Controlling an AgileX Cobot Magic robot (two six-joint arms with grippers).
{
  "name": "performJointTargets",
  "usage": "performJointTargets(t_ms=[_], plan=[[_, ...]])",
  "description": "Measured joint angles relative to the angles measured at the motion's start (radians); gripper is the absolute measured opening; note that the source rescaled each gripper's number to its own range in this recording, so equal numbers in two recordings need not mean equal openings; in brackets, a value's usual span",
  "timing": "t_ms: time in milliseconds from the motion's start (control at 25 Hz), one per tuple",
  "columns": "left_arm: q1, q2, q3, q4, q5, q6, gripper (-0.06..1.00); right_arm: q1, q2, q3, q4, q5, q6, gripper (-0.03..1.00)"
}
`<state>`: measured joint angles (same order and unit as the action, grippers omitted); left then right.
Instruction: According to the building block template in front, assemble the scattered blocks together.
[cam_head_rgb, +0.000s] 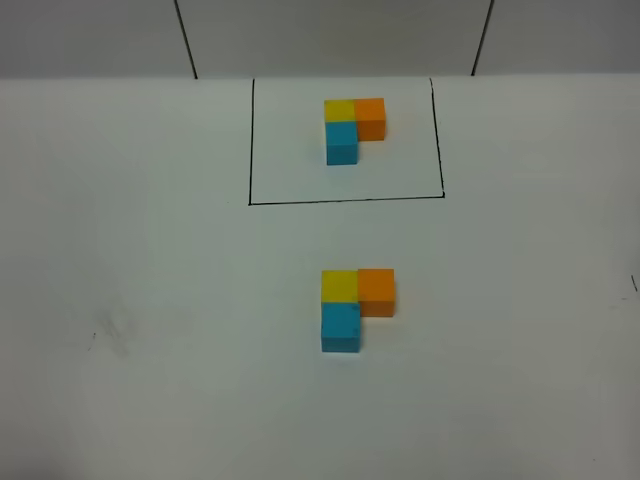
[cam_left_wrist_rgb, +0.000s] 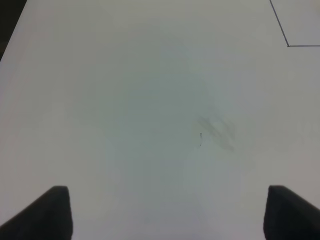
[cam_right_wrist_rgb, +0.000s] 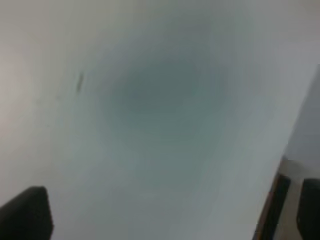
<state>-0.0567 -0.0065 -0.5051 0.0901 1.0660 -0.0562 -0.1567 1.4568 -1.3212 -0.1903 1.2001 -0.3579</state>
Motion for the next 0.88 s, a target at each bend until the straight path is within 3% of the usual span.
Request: performJointTargets(t_ms=[200,360,600,880], plan=[[0.000,0.000,0.000,0.000,0.000,0.000,0.65,-0.170,-0.275,0.192,-0.008,0.010,-0.004,1.00],[0.000,0.000,0.000,0.000,0.000,0.000,0.65,-0.207,-0.547,0.337,-0.005,0.014,-0.011,1.00],[0.000,0.000,0.000,0.000,0.000,0.000,0.65,-0.133,-0.950,0.478,0.087,-0.041,-0.011,1.00],[0.000,0.000,0.000,0.000,0.000,0.000,0.65,0.021,-1.199,0.620,0.136,-0.065,0.017,1.00]])
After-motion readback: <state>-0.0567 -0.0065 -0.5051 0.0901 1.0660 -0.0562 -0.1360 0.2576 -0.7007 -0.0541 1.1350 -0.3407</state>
